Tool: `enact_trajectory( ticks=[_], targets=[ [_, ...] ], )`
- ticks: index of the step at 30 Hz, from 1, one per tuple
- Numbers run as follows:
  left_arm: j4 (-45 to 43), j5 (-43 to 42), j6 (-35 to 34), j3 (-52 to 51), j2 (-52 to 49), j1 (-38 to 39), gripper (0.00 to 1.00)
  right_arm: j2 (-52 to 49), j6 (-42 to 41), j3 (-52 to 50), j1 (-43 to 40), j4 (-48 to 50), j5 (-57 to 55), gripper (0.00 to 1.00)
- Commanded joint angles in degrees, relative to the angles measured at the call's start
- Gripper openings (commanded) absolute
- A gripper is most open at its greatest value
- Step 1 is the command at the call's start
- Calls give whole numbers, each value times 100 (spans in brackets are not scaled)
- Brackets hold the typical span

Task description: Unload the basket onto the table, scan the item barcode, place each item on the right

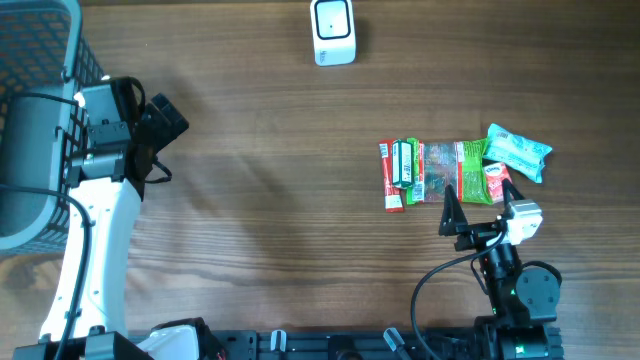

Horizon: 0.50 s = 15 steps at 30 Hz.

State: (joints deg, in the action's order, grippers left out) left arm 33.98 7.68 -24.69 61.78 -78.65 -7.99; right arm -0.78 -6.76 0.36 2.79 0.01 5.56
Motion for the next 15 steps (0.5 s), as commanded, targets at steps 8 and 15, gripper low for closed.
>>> enact_trajectory(
  ticks=[8, 15],
  targets=[
    [-2, 52, 28, 37, -15, -17, 100, 24, 74, -7, -17, 33, 48, 100],
    [35, 52, 28, 2, 833, -17, 100, 24, 74, -7, -17, 33, 48, 100]
  ],
)
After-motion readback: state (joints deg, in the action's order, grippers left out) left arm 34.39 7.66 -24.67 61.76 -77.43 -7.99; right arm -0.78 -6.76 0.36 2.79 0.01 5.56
